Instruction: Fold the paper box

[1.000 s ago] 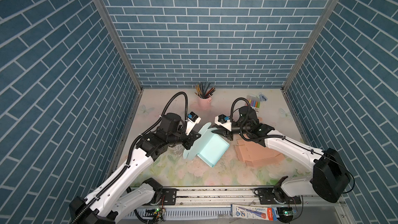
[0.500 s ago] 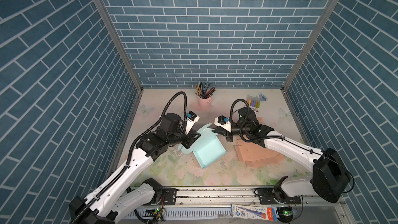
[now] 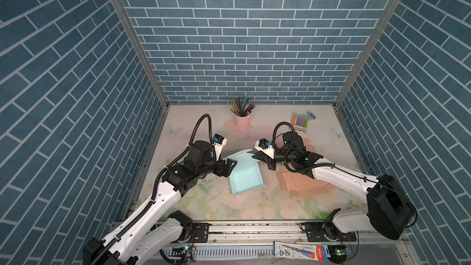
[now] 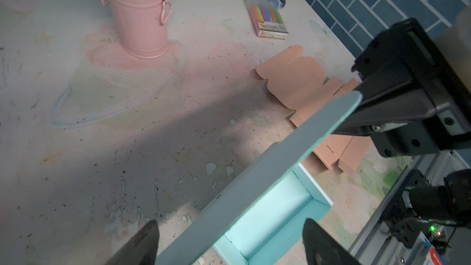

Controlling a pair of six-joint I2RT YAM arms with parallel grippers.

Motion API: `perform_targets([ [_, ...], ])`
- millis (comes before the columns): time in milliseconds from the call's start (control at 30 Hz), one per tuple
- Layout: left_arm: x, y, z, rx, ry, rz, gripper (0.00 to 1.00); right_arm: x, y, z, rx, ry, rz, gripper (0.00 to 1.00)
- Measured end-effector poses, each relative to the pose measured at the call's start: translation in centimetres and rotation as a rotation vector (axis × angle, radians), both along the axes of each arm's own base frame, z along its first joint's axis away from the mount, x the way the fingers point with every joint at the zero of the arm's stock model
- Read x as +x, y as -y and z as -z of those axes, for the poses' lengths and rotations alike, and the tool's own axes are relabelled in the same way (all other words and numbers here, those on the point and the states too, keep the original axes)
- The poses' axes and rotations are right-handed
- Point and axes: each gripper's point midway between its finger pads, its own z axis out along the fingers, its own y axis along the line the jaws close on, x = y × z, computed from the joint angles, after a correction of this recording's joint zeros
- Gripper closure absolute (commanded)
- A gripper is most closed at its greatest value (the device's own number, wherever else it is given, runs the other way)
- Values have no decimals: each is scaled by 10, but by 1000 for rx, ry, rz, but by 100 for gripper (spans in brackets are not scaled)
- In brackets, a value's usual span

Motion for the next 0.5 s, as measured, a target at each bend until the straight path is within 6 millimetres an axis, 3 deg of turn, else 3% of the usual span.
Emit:
perform_targets([
  [167,6,-19,20,-62,-18,-122,12,10,9,1,27,-29,36,100],
  [333,4,-19,37,-157,-12,-163,12,14,17,9,24,-71,67,100],
  [500,1,-21,68,-207,2,-182,12,15,17,12,28,-99,67,100],
])
